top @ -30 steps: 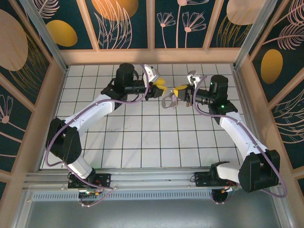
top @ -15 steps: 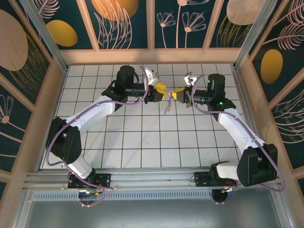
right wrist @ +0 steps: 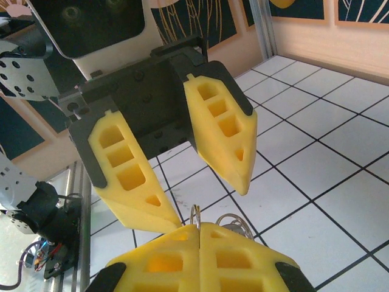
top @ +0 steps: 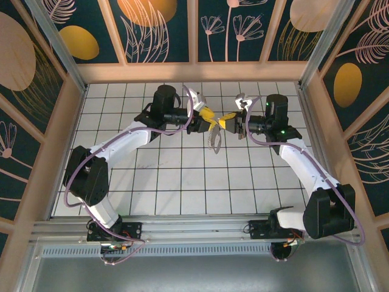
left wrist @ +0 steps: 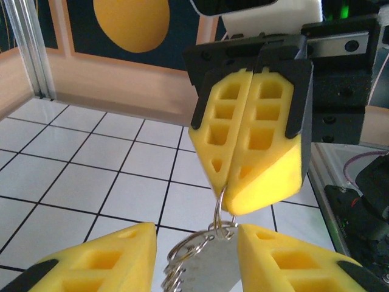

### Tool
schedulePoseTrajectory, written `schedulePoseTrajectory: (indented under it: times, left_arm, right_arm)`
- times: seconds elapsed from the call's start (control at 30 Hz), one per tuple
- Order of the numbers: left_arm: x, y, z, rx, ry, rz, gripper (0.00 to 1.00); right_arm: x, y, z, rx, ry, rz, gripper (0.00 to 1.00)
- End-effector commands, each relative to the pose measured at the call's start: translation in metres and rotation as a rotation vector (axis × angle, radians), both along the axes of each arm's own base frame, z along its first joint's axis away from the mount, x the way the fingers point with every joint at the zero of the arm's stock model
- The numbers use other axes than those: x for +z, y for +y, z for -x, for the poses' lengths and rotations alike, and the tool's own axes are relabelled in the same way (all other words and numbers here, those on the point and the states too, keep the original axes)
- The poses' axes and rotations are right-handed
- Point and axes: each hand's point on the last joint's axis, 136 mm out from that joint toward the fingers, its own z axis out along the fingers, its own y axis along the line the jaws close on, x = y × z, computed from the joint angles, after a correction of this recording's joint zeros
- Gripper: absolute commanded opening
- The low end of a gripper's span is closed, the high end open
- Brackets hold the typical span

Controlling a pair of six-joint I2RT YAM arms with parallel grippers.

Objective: Put the keys on the keyring

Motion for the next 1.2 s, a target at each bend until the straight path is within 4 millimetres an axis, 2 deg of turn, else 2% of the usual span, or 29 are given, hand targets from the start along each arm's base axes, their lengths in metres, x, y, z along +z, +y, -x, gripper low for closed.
schedulePoseTrajectory:
  times: [0.0, 0.23, 0.4, 0.5, 0.73, 0.83, 0.9, 1.07, 1.17]
  left_arm:
    - [0.01, -0.01, 0.001, -0.04, -0.019, 0.031, 0.4]
    - [0.01, -0.019, 0.007, -0.071, -0.026, 0.034, 0.37]
    - [0.014, -0.024, 0.011, -0.097, -0.029, 0.053, 0.11]
    - [0.014, -0.026, 0.014, -0.113, -0.03, 0.057, 0.01]
    - [0.017, -0.027, 0.02, -0.136, -0.025, 0.076, 0.0]
    - [0.021, -0.026, 0.02, -0.124, -0.038, 0.102, 0.0]
    - [0.023, -0.025, 0.02, -0.111, -0.048, 0.116, 0.0]
    - [0.025, -0.025, 0.019, -0.099, -0.052, 0.129, 0.0]
    - [0.024, -0.025, 0.018, -0.098, -0.049, 0.13, 0.0]
  right_arm:
    - [0.021, 0.002, 0.002, 0.047, -0.067, -0.027, 0.0]
    - [0.023, 0.003, 0.005, 0.062, -0.071, -0.034, 0.0]
    - [0.023, 0.005, 0.006, 0.065, -0.074, -0.035, 0.0]
    - [0.024, 0.005, 0.005, 0.058, -0.076, -0.036, 0.0]
    - [0.034, 0.001, -0.004, -0.012, -0.093, -0.055, 0.0]
    - [0.046, -0.006, -0.008, -0.071, -0.115, -0.093, 0.21]
    - [0.055, -0.013, -0.009, -0.112, -0.132, -0.119, 0.28]
    - [0.069, -0.033, -0.009, -0.227, -0.162, -0.181, 0.34]
    - [0.067, -0.045, -0.009, -0.309, -0.162, -0.205, 0.37]
